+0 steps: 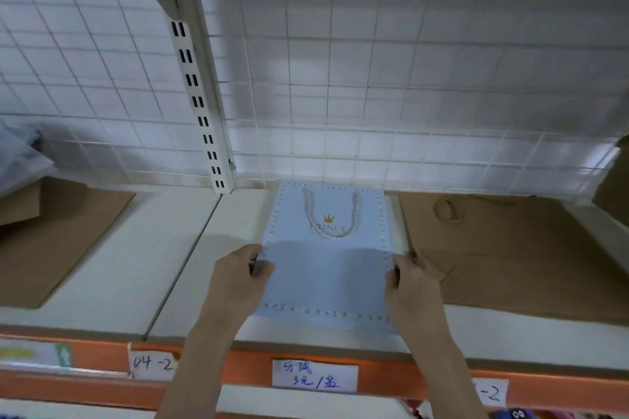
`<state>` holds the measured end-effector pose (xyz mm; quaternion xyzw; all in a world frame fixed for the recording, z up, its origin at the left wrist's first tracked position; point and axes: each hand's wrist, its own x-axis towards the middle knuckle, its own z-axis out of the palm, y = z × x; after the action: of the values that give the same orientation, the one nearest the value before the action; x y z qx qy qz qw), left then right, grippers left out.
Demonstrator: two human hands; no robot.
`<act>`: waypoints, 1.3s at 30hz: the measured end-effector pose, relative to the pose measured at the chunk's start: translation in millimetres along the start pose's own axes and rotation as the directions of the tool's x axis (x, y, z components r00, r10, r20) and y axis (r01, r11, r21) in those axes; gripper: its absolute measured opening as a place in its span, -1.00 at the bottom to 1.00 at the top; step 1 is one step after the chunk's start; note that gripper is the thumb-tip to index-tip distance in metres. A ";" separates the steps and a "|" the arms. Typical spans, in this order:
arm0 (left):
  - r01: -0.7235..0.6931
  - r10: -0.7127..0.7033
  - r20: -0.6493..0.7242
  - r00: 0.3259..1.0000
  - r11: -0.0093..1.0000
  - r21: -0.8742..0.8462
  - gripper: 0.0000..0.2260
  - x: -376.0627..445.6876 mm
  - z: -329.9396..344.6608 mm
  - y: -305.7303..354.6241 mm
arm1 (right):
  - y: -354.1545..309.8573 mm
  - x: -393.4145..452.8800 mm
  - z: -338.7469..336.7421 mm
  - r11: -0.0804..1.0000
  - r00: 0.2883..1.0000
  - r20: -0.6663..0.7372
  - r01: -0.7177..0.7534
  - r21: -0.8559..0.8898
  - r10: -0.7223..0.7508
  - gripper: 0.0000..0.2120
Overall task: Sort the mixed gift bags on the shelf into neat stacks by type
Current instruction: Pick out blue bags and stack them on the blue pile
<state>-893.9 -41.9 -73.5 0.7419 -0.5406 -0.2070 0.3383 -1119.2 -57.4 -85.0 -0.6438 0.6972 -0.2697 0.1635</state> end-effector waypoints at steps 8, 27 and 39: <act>0.026 -0.026 -0.065 0.998 1.000 -0.001 -0.73 -4.4 6.1 3.5 | 2.2 6.0 2.4 0.999 0.999 -0.004 0.037 -0.031 -0.037 -0.73; -0.094 0.131 -0.237 0.963 0.982 0.162 -0.82 28.6 -195.3 -167.8 | -204.3 -62.0 126.6 0.983 0.978 -0.102 0.184 -0.004 -0.183 -0.75; -0.095 0.136 -0.360 0.923 0.987 0.129 -0.89 60.6 -322.2 -263.0 | -338.3 -102.0 215.8 0.955 0.955 0.021 0.296 0.027 -0.297 -0.77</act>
<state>-482.9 39.7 -39.9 0.7517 -0.5212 -0.0143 0.4039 -709.2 -1.2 -71.5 -0.7424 0.5875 -0.2914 0.1372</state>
